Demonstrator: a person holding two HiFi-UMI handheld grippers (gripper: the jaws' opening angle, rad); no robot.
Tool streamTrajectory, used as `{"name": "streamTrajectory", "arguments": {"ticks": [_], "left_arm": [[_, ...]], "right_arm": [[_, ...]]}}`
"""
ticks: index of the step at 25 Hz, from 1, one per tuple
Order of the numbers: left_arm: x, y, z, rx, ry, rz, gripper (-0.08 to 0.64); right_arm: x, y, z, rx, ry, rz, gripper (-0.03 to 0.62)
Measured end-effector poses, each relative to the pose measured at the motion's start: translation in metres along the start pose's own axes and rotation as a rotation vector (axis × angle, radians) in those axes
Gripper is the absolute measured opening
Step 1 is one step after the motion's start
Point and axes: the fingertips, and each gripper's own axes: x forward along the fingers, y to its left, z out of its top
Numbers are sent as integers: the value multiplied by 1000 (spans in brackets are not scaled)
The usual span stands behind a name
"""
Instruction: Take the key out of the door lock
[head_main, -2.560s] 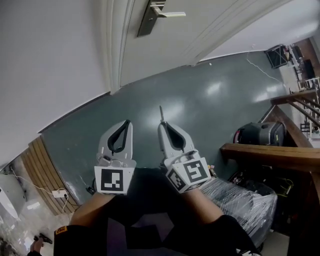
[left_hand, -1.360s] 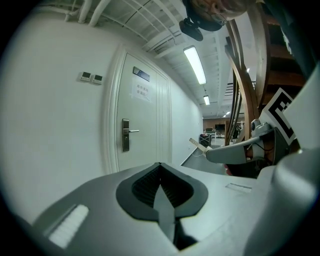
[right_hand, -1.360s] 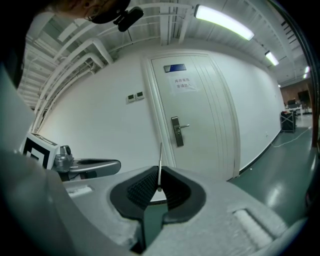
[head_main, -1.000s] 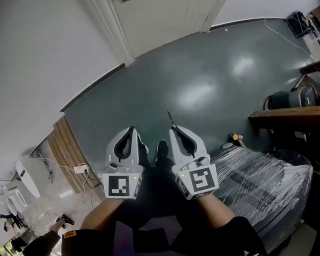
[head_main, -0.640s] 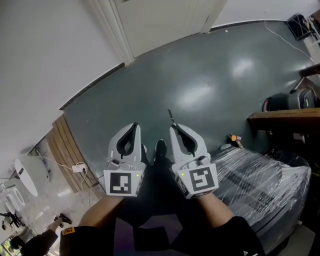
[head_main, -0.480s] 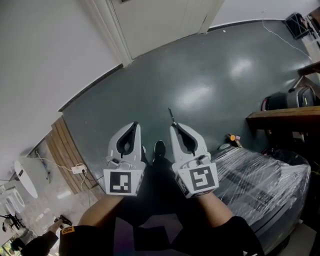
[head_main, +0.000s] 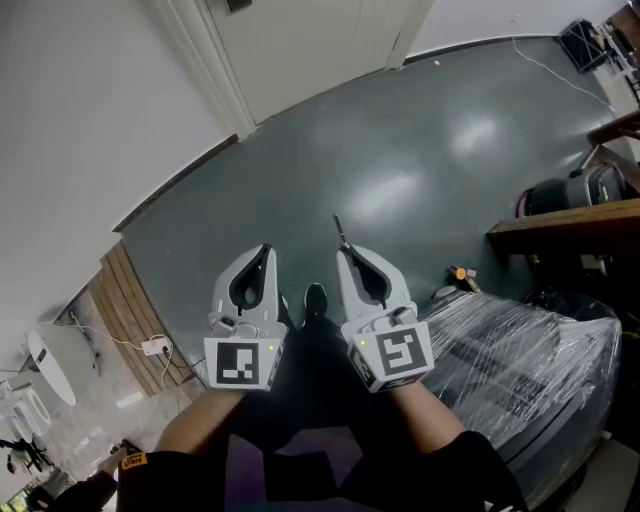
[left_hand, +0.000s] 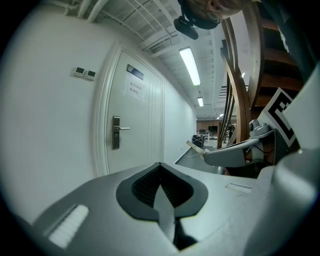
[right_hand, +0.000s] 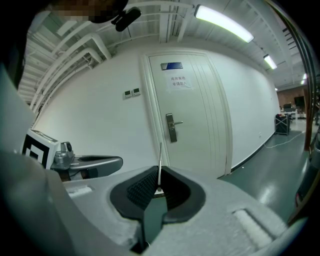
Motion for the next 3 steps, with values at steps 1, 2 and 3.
{"name": "streamTrajectory", "arguments": {"ticks": [1,2,3], "left_arm": [[-1,-1,-1,1,4,1,17],[-2,-2,-2,1,8,2,17],[-3,-3,-3,0,12,3,17]], "right_arm": [[-1,0,-1,6,2,1,15],[-3,-1,-3,13,4,1,15],[-4,-1,-4,20,6,2,15]]}}
